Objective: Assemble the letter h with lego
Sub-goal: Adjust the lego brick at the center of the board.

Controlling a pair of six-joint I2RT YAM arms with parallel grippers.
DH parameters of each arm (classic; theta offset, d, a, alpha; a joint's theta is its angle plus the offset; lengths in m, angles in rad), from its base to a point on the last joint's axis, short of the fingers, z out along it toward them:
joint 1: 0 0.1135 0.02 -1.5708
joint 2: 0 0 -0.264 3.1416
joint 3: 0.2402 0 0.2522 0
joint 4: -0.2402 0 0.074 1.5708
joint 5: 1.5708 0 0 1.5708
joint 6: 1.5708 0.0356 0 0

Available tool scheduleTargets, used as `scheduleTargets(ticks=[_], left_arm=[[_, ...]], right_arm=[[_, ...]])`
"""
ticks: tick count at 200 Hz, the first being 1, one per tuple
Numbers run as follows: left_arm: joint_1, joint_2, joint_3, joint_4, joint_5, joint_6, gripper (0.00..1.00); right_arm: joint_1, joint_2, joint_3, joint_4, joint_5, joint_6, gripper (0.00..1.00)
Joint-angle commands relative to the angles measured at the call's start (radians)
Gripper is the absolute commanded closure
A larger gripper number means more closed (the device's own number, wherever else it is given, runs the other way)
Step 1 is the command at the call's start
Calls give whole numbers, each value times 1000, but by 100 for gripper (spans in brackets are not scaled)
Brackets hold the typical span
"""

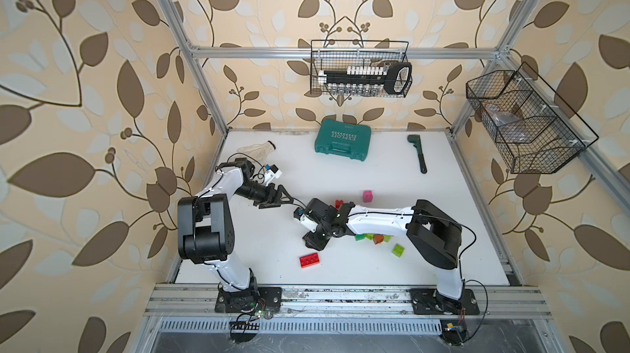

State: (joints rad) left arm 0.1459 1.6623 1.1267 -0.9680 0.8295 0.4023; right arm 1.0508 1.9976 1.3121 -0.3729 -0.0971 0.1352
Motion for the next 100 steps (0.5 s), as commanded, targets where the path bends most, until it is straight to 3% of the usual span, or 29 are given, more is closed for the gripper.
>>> scheduleTargets(ticks=[1, 80, 100], left_arm=[[7, -53, -11, -12, -5, 25, 17], [7, -97, -30, 20, -17, 9, 16], [7, -105, -39, 24, -17, 9, 16]], right_arm=[[-1, 25, 33, 15, 60, 10, 53], [11, 51, 48, 55, 79, 53, 53], [14, 64, 60, 57, 93, 49, 59]])
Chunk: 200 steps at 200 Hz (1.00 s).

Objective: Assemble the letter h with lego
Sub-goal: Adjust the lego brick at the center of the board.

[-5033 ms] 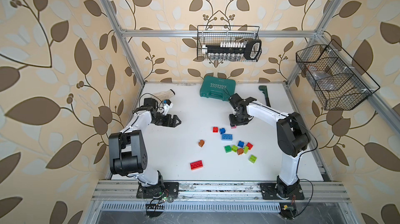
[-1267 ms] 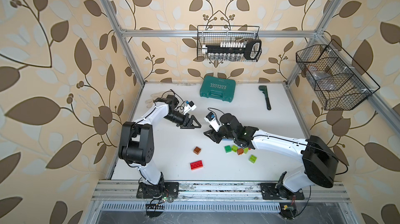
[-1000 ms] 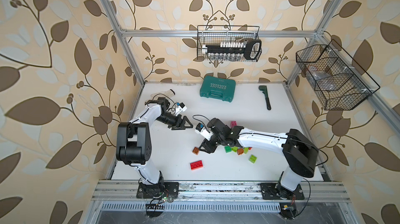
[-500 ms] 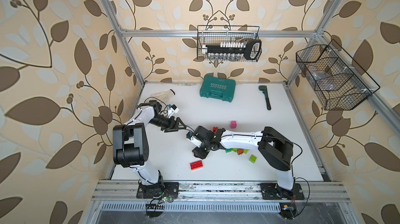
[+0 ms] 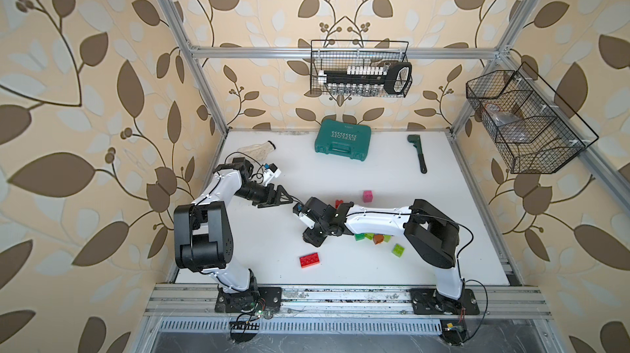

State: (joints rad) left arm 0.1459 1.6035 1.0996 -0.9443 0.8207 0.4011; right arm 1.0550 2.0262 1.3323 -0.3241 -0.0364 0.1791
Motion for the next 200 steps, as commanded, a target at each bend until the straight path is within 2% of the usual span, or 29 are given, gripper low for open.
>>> scheduleTargets(ticks=[1, 24, 45, 70, 96, 141, 152, 164, 177, 200], left_arm=[[7, -47, -12, 2, -8, 11, 16], [7, -50, -7, 0, -11, 5, 16], [7, -65, -9, -4, -1, 3, 16], [6, -71, 44, -57, 69, -4, 15], [-18, -79, 113, -121, 203, -13, 13], [-146, -95, 204, -186, 389, -31, 9], [-170, -102, 212, -189, 419, -27, 7], [-196, -103, 217, -207, 443, -7, 6], [-213, -102, 218, -241, 467, 31, 5], [-220, -91, 217, -294, 512, 94, 6]], right_arm=[[10, 36, 40, 9, 35, 4, 60], [10, 28, 33, 28, 91, 4, 67], [9, -43, -34, 126, 108, -4, 73], [10, -192, -189, 357, 111, -57, 73], [7, -334, -383, 690, 106, -213, 77], [-24, -440, -573, 1124, -26, -462, 78], [-31, -442, -618, 1252, -63, -541, 81], [-47, -444, -624, 1294, -58, -544, 82], [-78, -452, -621, 1289, -110, -529, 83], [-105, -462, -655, 1398, -139, -510, 82]])
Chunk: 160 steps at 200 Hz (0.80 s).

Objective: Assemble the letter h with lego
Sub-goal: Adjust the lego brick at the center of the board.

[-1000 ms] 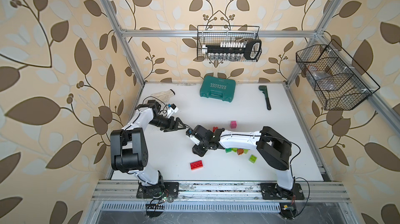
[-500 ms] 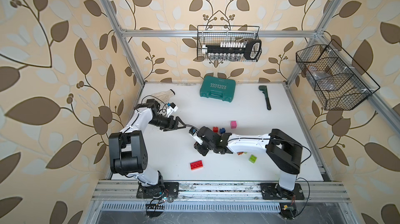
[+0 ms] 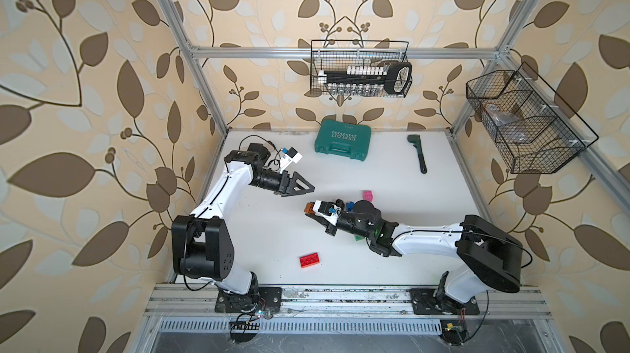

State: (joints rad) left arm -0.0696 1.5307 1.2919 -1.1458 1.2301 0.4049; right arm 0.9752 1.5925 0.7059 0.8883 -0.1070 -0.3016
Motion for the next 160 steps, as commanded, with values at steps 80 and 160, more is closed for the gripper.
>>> scheduleTargets(ticks=[80, 160], left_arm=[[-14, -29, 3, -159, 187, 173, 27], [-22, -29, 6, -276, 231, 315, 34]], right_arm=[[-62, 2, 9, 244, -228, 2, 81], [-80, 63, 47, 317, -210, 25, 81]])
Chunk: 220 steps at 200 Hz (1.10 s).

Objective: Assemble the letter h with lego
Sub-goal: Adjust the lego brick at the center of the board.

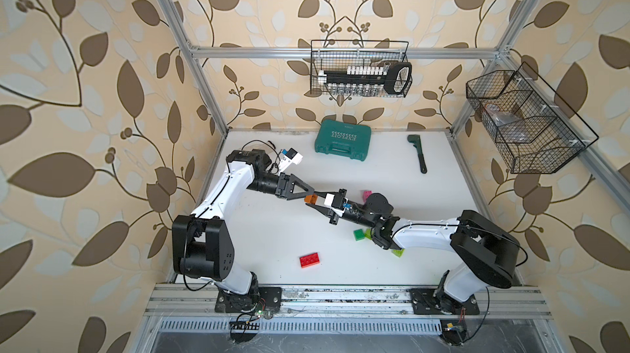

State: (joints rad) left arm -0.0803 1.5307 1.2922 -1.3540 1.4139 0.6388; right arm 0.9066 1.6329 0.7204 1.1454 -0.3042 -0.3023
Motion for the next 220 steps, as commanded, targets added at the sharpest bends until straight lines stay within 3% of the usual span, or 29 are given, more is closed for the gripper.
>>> scheduleTargets(ticks=[1, 72, 114, 159, 201, 220], left_arm=[[-12, -29, 5, -68, 47, 82, 34], [-12, -29, 4, -45, 60, 54, 44], [-12, -38, -4, -48, 60, 66, 61], [-12, -40, 1, -29, 35, 62, 71], [-12, -38, -12, 130, -108, -82, 71], [-12, -46, -40, 281, -275, -213, 71]], right_arm=[[-11, 23, 34, 59, -13, 26, 81], [-12, 52, 81, 37, -55, 9, 80], [-14, 86, 95, 67, -36, 18, 79], [-26, 78, 53, 46, -65, 20, 66], [-50, 7, -21, -67, -105, 15, 50], [-60, -41, -51, -172, -87, 3, 49]])
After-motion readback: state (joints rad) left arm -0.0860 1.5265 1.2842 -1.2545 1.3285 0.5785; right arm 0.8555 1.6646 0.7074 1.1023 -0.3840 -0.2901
